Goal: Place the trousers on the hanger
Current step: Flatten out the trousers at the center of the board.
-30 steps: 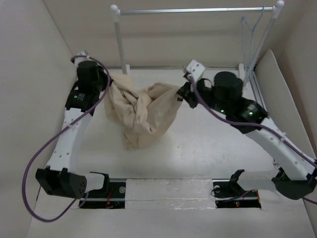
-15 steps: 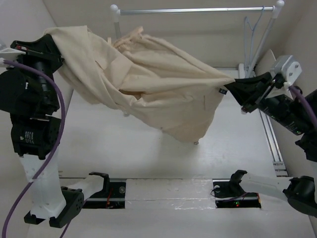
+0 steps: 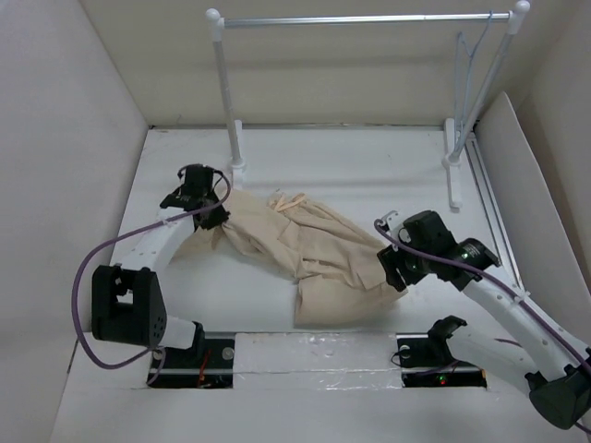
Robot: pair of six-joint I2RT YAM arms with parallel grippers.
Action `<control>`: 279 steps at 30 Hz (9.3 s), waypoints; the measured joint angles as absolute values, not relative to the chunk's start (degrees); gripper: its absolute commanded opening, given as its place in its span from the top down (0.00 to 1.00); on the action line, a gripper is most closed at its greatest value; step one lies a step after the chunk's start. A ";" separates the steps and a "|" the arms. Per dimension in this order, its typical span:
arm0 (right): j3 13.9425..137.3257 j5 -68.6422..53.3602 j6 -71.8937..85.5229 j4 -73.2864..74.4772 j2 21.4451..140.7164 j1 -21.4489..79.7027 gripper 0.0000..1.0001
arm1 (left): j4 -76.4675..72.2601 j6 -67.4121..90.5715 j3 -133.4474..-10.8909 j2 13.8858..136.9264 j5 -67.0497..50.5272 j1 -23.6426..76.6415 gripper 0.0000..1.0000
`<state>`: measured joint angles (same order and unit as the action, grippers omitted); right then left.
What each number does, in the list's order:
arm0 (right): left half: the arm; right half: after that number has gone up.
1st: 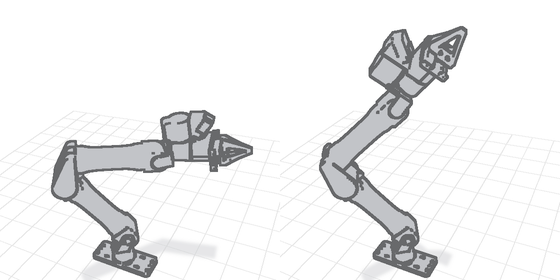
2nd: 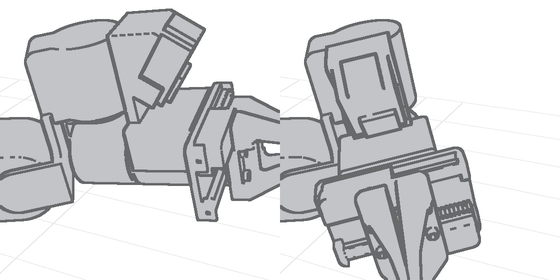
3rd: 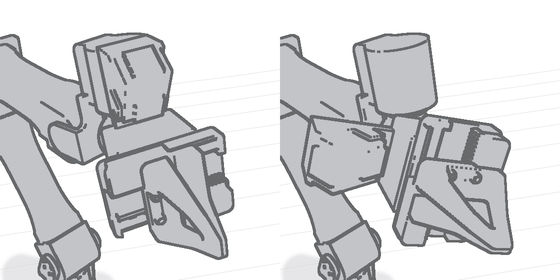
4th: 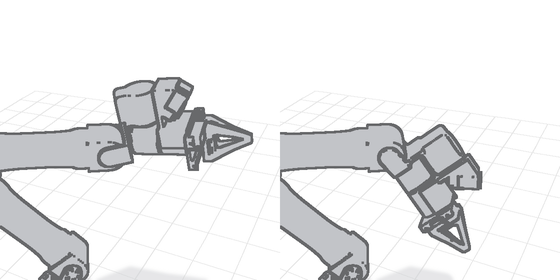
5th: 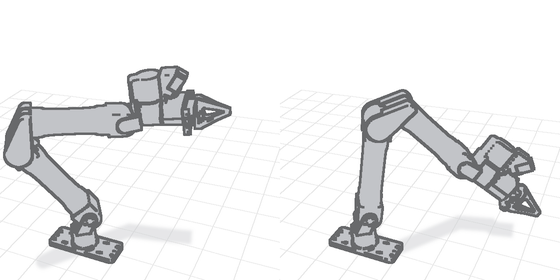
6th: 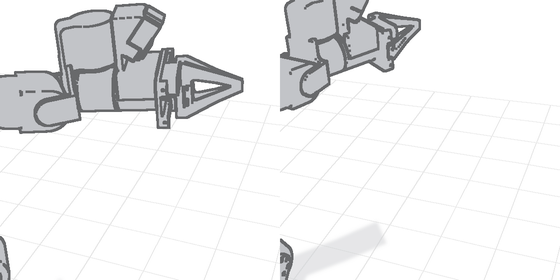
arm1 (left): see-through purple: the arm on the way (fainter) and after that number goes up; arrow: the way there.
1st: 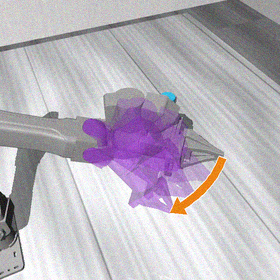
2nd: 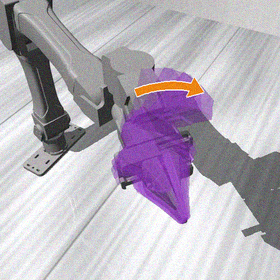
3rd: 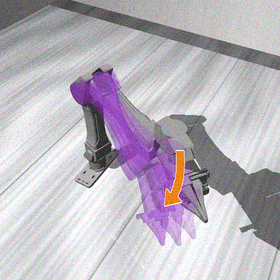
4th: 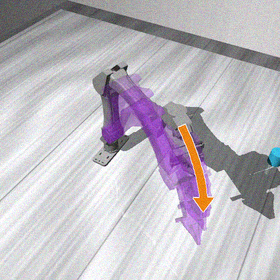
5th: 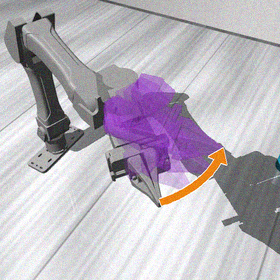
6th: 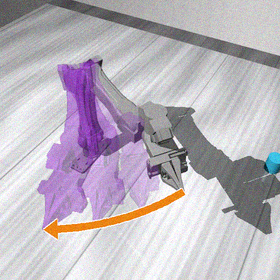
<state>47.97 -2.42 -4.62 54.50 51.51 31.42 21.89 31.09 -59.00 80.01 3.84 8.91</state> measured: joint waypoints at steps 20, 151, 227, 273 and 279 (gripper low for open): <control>86.41 -17.72 -14.06 24.34 110.67 31.57 0.13 | 21.82 41.52 -46.48 67.02 7.70 -5.65 0.13; 56.03 13.39 -2.83 42.09 54.50 1.89 1.00 | 24.69 38.04 -46.02 57.63 4.14 -15.79 0.34; 60.01 0.03 -0.45 40.60 54.04 4.62 1.00 | 21.98 50.17 -47.53 78.61 16.05 -23.59 1.00; 53.93 -8.80 2.15 24.51 66.87 -14.02 1.00 | 28.91 38.57 -90.59 110.52 25.52 -7.35 1.00; 56.99 -8.05 6.42 14.24 77.82 -18.22 1.00 | 27.33 38.85 -105.65 112.01 26.72 -9.52 1.00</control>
